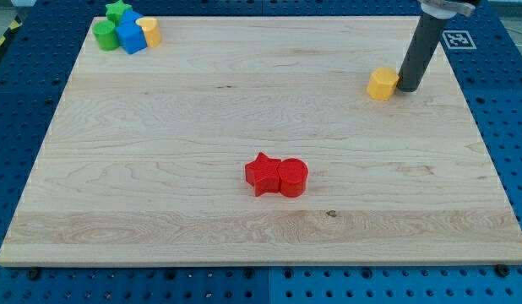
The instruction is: Push the yellow hexagon slightly to the left of the board
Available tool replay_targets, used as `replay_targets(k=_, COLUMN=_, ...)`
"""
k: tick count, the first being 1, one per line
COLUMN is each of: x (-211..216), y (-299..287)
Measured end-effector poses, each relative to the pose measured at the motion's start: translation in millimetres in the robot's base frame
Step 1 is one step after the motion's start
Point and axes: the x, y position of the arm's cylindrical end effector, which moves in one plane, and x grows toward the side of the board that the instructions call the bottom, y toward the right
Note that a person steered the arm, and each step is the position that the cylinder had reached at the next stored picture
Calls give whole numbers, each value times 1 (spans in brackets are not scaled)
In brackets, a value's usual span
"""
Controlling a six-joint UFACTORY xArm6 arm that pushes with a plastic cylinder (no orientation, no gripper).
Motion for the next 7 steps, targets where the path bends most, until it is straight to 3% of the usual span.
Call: replay_targets(k=7, x=0, y=-94)
